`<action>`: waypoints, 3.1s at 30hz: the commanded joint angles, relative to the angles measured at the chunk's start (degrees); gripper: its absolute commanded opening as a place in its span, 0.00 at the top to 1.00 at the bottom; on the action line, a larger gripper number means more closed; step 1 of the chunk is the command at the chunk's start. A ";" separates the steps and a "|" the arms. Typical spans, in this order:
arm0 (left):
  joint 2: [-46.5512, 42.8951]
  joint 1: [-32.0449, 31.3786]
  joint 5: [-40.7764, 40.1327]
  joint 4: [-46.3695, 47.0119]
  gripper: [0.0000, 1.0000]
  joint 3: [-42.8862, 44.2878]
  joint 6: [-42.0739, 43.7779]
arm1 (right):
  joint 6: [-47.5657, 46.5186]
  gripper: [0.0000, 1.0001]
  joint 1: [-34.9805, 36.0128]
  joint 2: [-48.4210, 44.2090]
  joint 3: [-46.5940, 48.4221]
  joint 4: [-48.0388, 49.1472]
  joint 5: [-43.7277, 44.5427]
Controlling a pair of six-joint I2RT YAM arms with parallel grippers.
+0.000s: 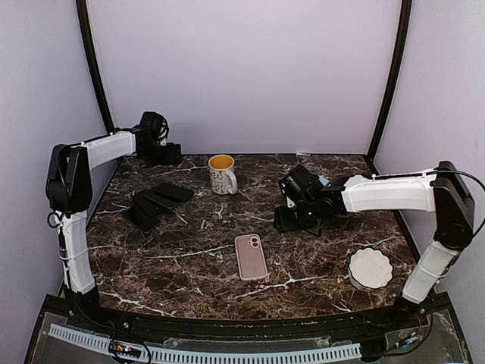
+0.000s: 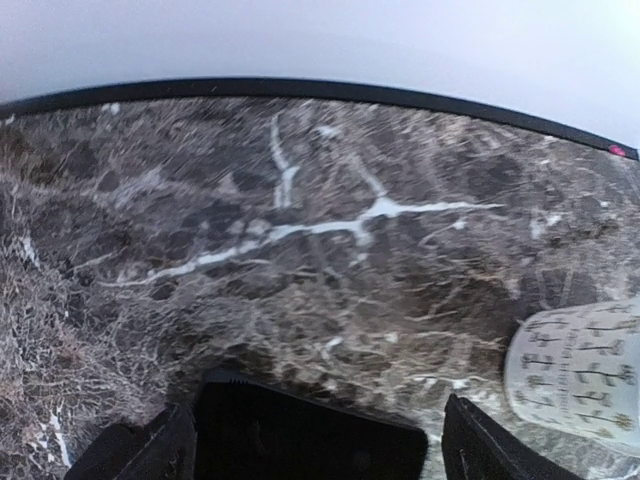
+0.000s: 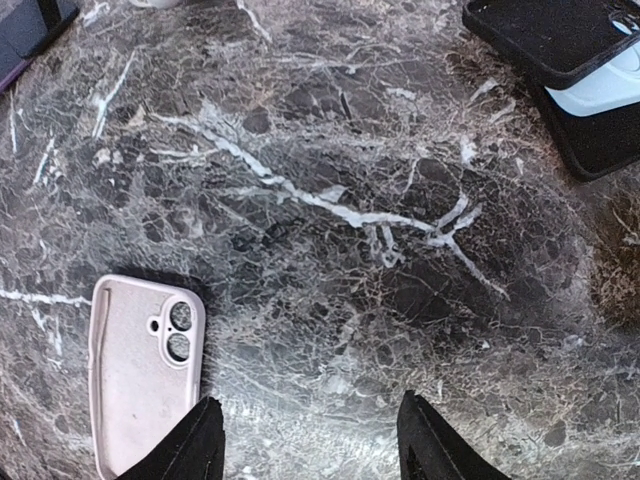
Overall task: Put the phone into the phone case
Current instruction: Pick up the phone at the corner of the board, then place the phone at the center of the board.
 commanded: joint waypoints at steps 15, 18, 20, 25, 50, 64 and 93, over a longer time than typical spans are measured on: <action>17.46 4.20 -1.77 -8.49 0.15 13.01 6.27 | -1.87 0.40 -0.10 3.65 3.52 -3.24 0.79; 18.57 4.18 -0.29 -9.59 0.20 12.98 5.11 | -1.86 0.40 -0.15 3.99 3.80 -3.68 0.92; 18.68 4.18 -0.29 -10.56 0.24 12.38 3.93 | -1.85 0.41 -0.14 4.01 3.80 -3.75 1.13; 17.60 3.79 1.43 -12.83 0.35 10.36 3.57 | -2.55 0.41 -0.15 4.49 4.44 -4.07 1.15; -3.94 -8.90 -2.41 2.52 0.40 -26.52 16.34 | -3.45 0.40 0.22 2.55 4.94 -5.37 2.20; -12.60 -13.93 -0.18 0.54 0.41 -35.33 12.74 | -3.20 0.40 0.64 0.22 2.64 -5.24 2.89; -30.25 -15.33 -7.06 0.56 0.01 -43.21 -35.05 | -2.27 0.39 1.87 -0.04 0.32 -4.87 4.76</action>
